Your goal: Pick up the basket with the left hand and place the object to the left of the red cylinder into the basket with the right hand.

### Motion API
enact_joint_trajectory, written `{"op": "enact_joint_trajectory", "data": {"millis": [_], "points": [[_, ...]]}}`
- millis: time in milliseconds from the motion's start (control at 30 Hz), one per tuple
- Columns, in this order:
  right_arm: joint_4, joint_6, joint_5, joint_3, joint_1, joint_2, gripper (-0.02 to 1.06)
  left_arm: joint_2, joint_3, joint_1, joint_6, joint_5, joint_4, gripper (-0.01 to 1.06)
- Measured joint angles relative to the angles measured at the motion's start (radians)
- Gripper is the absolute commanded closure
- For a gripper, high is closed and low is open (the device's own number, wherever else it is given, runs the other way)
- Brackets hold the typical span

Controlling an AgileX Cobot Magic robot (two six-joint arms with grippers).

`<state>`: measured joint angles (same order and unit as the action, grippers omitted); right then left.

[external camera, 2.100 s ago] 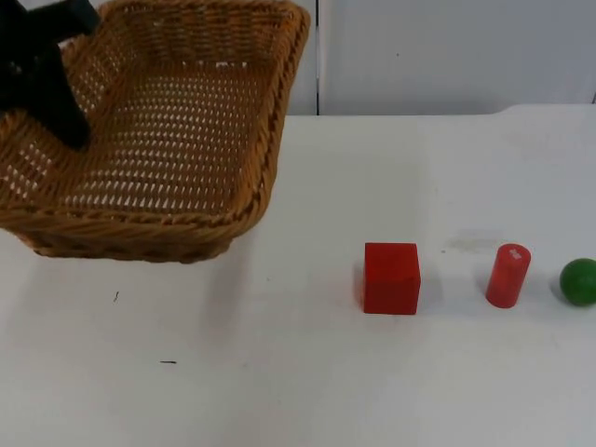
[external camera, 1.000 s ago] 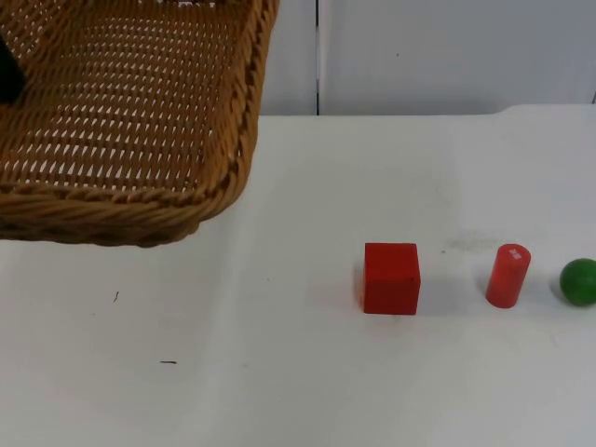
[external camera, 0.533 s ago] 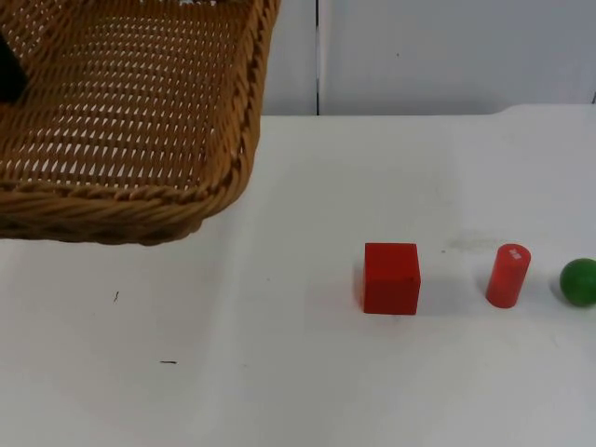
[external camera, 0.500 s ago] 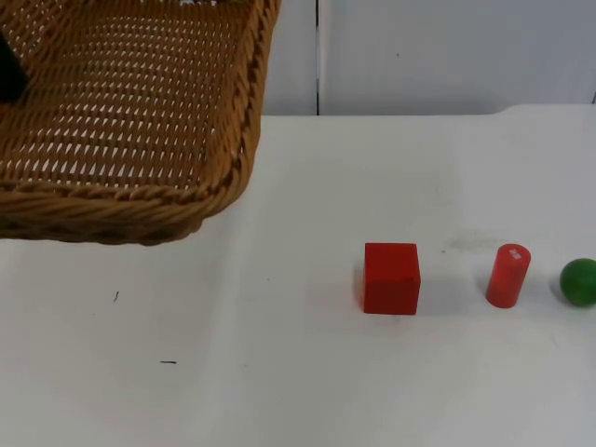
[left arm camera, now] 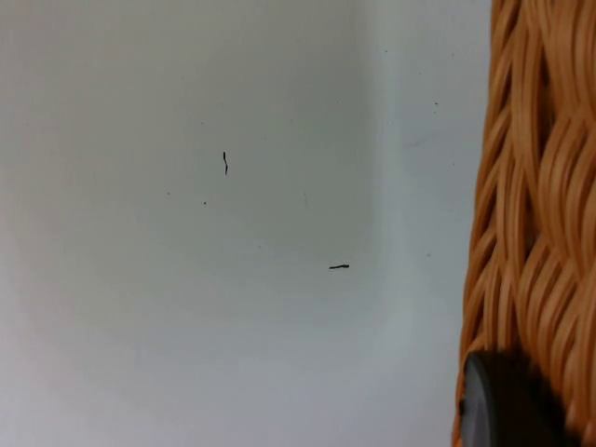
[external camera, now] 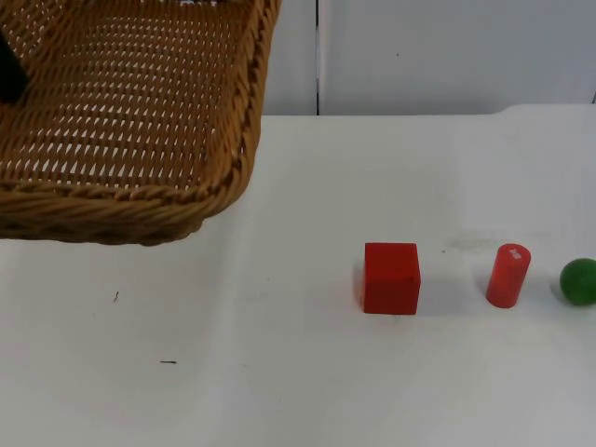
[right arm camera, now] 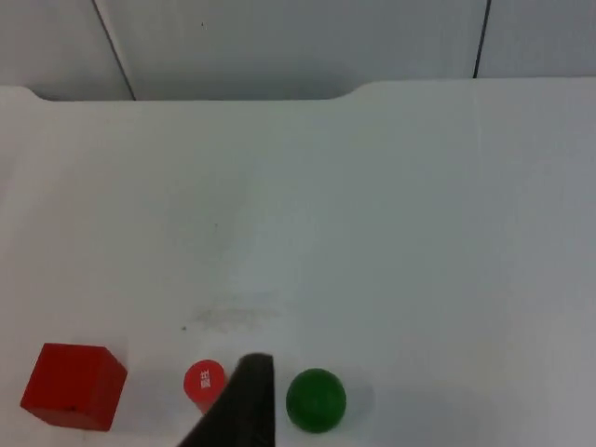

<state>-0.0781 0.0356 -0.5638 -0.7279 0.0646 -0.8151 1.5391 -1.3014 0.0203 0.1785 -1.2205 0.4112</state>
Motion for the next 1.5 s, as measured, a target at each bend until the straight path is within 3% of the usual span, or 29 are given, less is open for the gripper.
{"op": "enact_joint_trajectory", "data": {"millis": [267, 700, 1200, 1500], "points": [[0.000, 0.029, 0.005, -0.108, 0.000, -0.165, -0.01, 0.000, 0.000, 0.000, 0.000, -0.002, 0.000, 1.05], [-0.008, 0.095, 0.002, -0.135, 0.005, -0.270, -0.01, 0.000, 0.000, 0.000, 0.000, -0.002, 0.000, 1.05], [-0.024, 0.184, -0.036, -0.192, 0.269, -0.468, -0.01, 0.000, 0.000, 0.000, 0.004, -0.002, 0.000, 1.05], [0.086, 0.205, -0.159, -0.368, 0.411, -0.682, -0.01, 0.000, 0.000, 0.000, 0.004, -0.002, 0.000, 1.05]]}}
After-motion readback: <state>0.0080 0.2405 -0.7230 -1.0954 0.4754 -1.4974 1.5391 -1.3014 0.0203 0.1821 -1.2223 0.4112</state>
